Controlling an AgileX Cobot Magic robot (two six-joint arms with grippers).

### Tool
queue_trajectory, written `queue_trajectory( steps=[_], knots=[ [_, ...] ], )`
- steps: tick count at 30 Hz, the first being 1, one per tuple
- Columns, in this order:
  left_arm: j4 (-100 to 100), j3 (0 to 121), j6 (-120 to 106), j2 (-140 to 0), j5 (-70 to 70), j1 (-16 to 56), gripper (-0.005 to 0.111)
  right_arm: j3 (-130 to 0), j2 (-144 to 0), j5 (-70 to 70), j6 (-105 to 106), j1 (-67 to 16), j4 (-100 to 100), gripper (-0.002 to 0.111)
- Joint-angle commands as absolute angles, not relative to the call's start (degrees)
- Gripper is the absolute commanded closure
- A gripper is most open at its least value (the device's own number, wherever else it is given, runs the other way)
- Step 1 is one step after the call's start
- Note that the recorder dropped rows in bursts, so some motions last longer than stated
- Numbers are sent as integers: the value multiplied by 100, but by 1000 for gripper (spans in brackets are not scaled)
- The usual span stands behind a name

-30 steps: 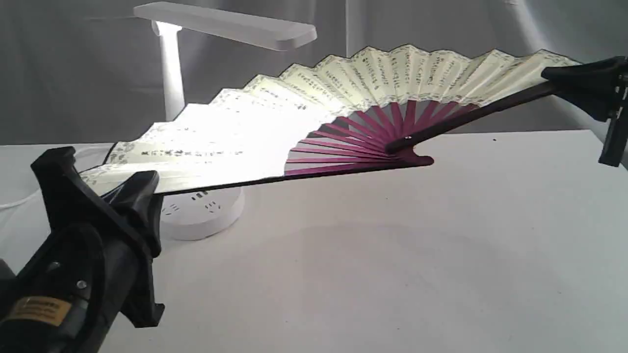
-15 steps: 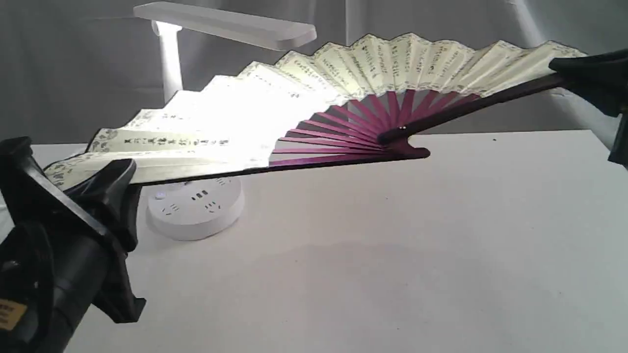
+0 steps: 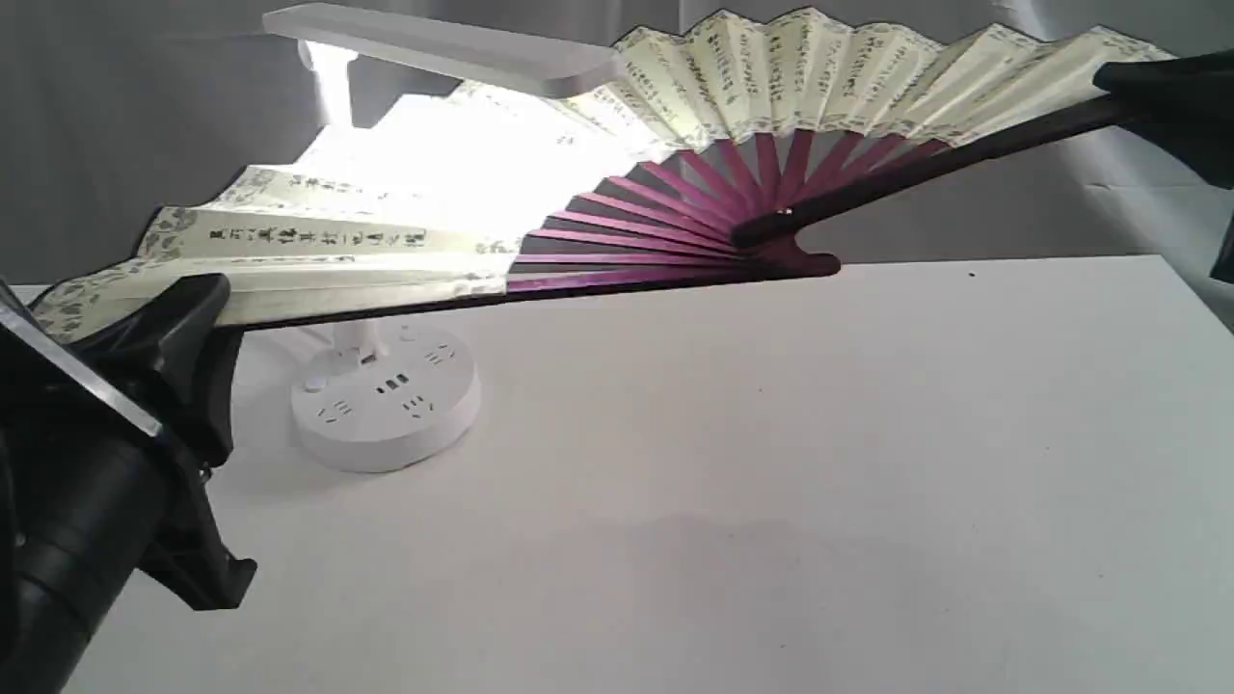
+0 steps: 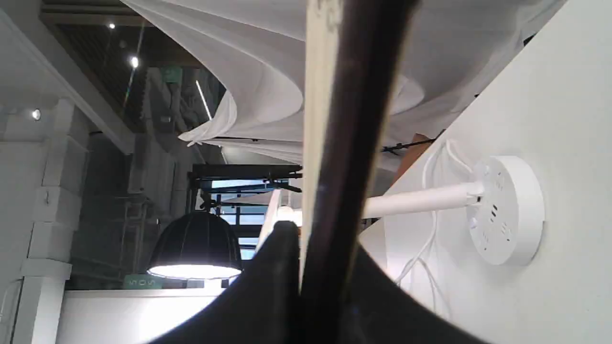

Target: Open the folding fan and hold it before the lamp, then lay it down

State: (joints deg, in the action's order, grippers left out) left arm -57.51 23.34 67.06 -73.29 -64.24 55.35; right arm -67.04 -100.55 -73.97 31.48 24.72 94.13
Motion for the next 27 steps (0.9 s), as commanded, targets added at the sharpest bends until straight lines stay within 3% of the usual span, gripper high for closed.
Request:
queue_trajectory(
  steps=[1,27],
  knots=[
    [-6106,2336,6848,-7076,-6996,5486,107,-6678,-10032,-6996,3421,2568,9186,108],
    [-6223,2336,6717,-7018,-6996,5486,107,-6678,-10032,-6996,3421,2452,9122,108]
  ],
)
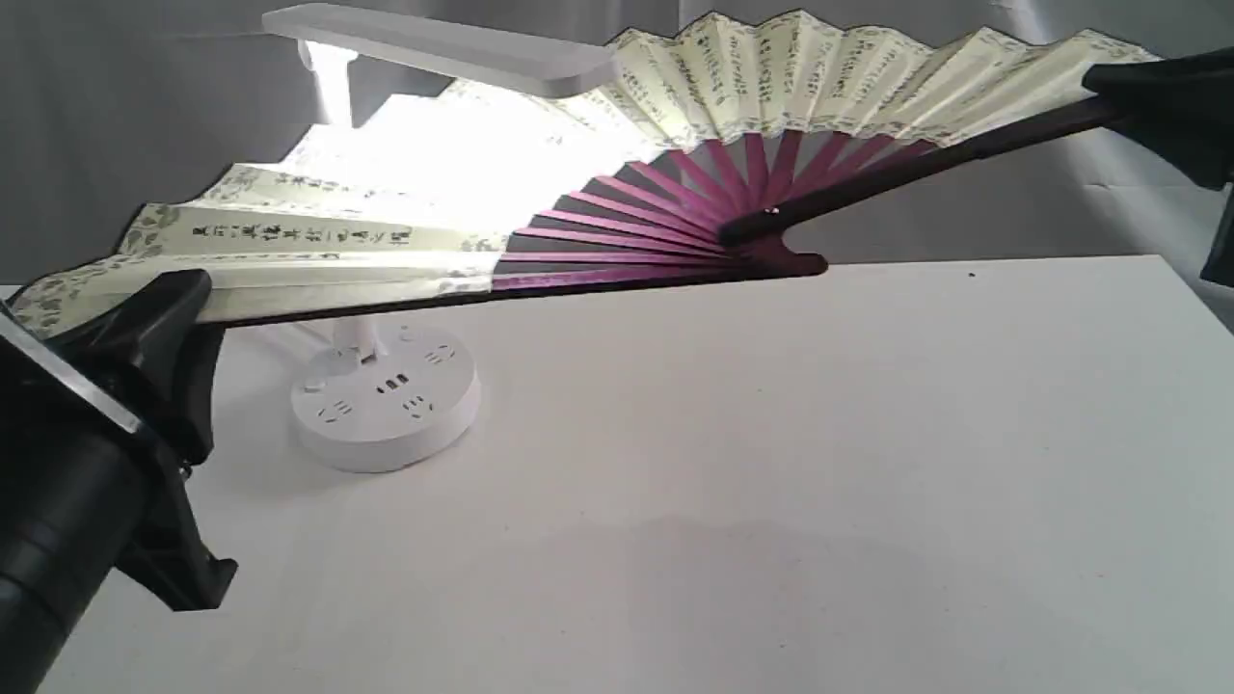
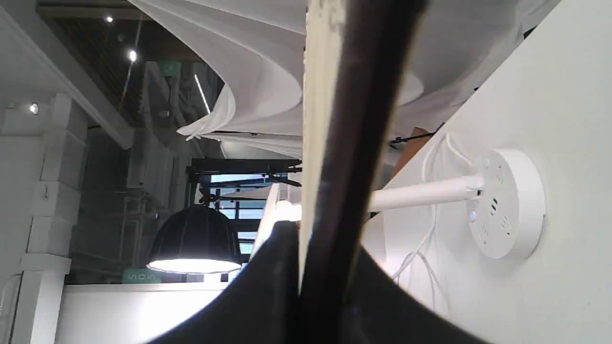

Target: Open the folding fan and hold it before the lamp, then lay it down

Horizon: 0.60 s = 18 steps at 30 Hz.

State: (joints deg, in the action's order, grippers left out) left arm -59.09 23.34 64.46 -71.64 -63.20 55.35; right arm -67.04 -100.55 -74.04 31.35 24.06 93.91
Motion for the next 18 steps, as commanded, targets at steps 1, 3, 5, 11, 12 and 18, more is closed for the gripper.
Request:
queue_trajectory(
  steps=[1,3,5,11,12,18],
  knots=[
    [-6223,2336,6717,-7018,-6996,5486,107,-6678,-10032,-6996,3421,2452,9097,108],
    [-6223,2336,6717,-7018,-6996,5486,107,-6678,-10032,-6996,3412,2452,9020,108],
    [-6223,2336,6717,-7018,-6996,5486,107,-6678,-10032,-6996,3425,2452,9006,108],
    [-6199,2336,6717,-7018,-6996,5486,107,-6678,-10032,-6996,3431,2452,9103,108],
    [-6199,2336,6717,-7018,-6996,5486,107,-6678,-10032,-6996,3431,2452,9103,108],
    [-6199,2336,6717,-7018,-6996,5486,107,-6678,-10032,-6996,3431,2452,8978,108]
  ],
)
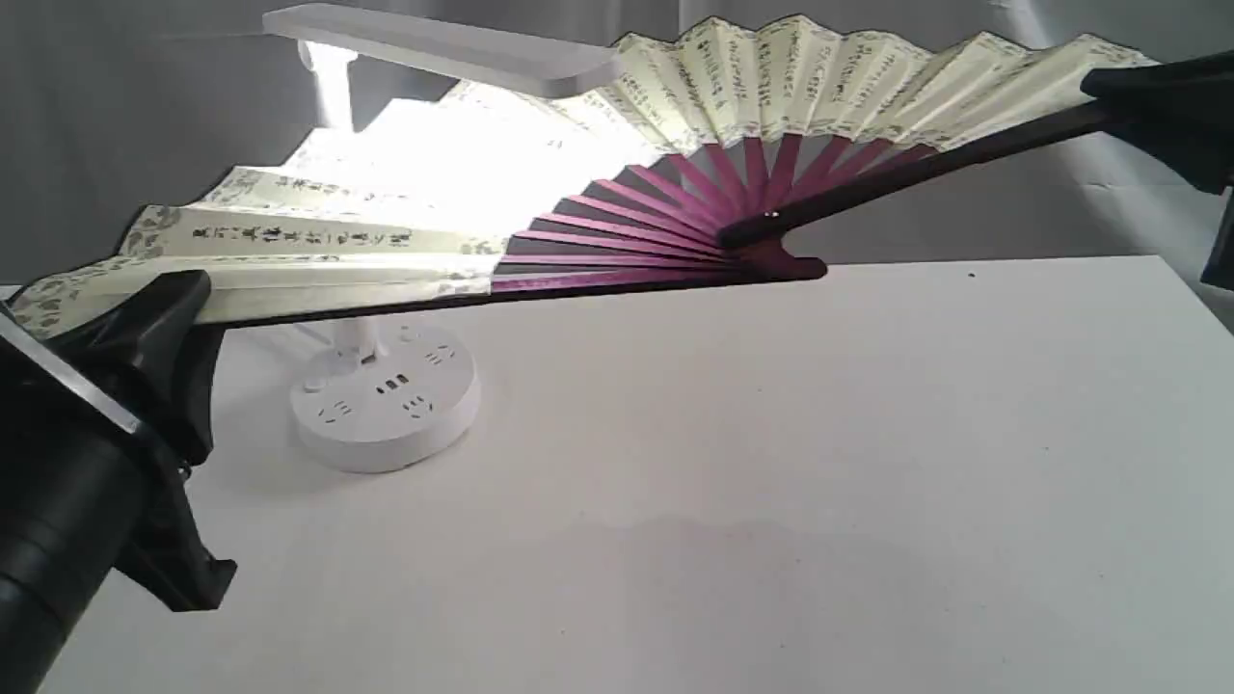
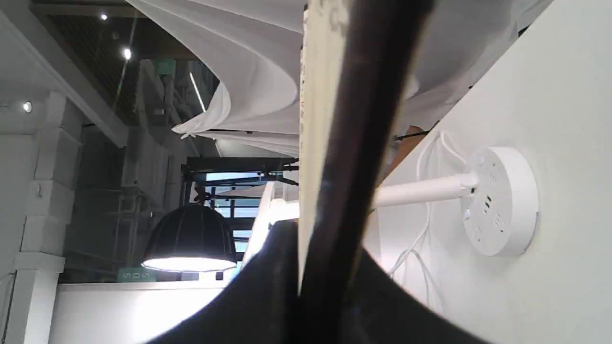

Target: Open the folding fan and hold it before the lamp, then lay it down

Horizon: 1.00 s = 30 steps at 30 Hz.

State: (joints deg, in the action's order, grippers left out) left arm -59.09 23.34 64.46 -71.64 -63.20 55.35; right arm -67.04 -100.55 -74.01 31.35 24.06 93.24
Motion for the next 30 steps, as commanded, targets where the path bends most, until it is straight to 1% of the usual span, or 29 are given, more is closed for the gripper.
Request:
queue_trajectory(
  steps=[1,26,30],
  knots=[
    [-6199,2336,6717,-7018,-6996,5486,107,-6678,-10032,-6996,3431,2452,8968,108],
    [-6266,2336,6730,-7018,-6996,5486,107,-6678,-10032,-6996,3406,2452,8854,108],
    [-6277,2336,6719,-7018,-6602,5486,107,-6678,-10042,-6996,3406,2452,8675,108]
  ],
)
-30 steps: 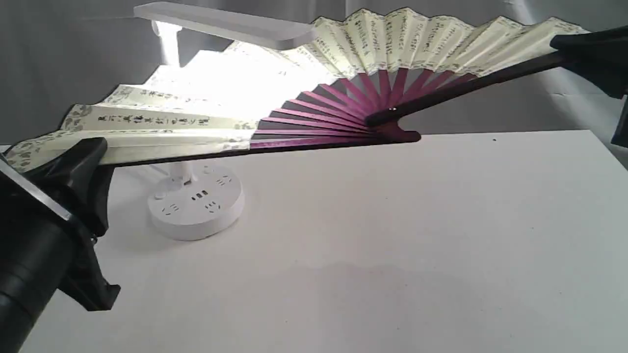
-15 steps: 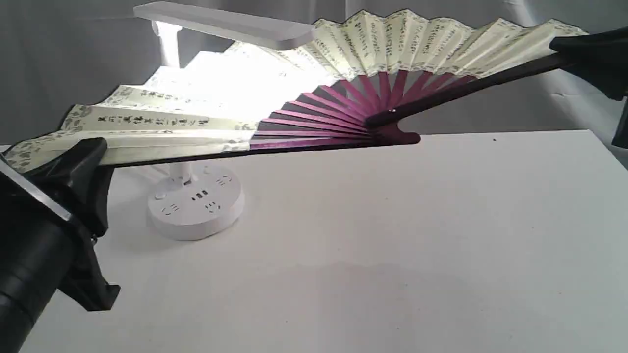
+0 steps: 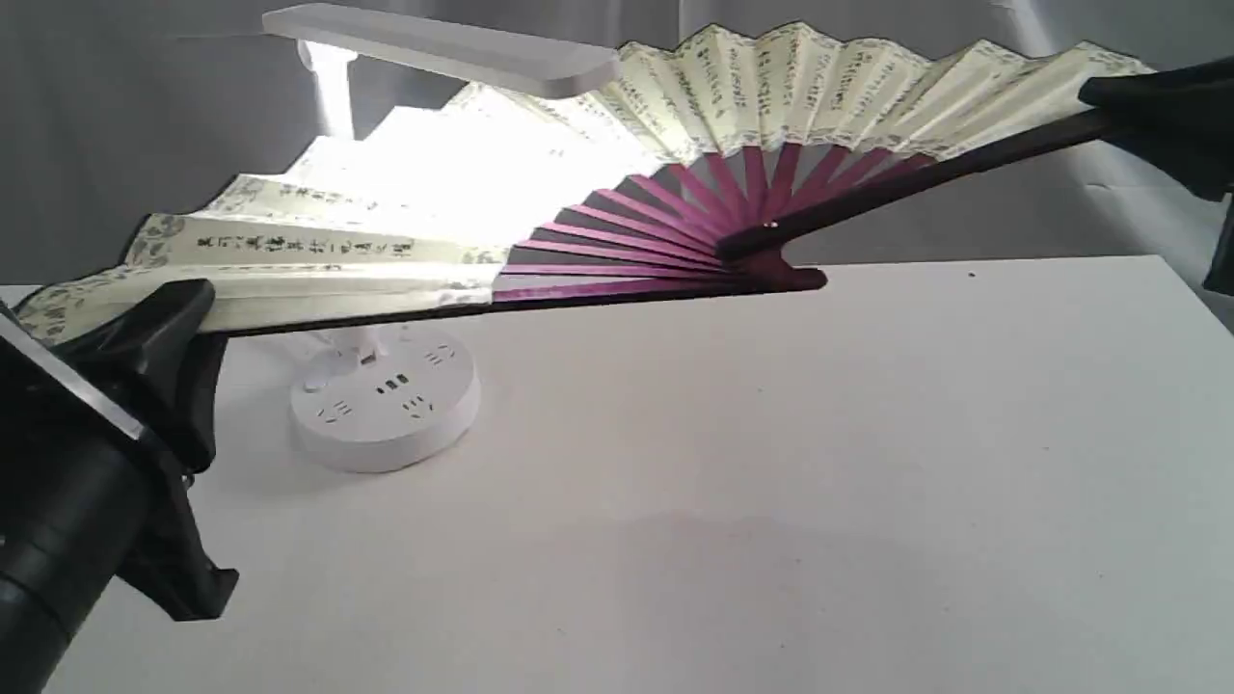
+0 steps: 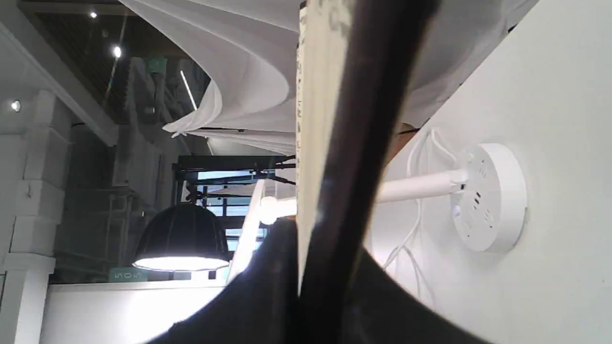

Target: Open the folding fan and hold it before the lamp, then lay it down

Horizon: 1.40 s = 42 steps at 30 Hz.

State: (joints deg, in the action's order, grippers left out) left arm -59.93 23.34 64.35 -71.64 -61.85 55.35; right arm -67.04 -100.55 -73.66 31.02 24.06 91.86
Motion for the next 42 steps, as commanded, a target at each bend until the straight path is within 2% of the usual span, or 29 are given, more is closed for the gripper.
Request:
queue_trajectory(
  steps=[1,7,13,26,36,42],
  knots=[
    [-6277,2336,6719,-7018,-6562,5486,107,-6678,-10042,-6996,3406,2452,8608,108],
    [-6287,2336,6419,-7018,-6435,5486,107,-6678,-10042,-6996,3417,2452,8414,108],
    [-6617,2336,6314,-7018,-5721,5486,107,-6678,-10042,-6996,3405,2452,7975,108],
    [-6889,2336,5851,-7030,-5629,5486,107,-6678,-10042,-6758,3222,2452,7451,108],
    [-6951,2348,5702,-7728,-5240,5486,107,-6577,-10042,-6155,2966,2465,6714,108],
    [-6786,2371,6412,-8220,-5240,5486,107,-6404,-10042,-5642,2924,2465,6612,108]
  ],
)
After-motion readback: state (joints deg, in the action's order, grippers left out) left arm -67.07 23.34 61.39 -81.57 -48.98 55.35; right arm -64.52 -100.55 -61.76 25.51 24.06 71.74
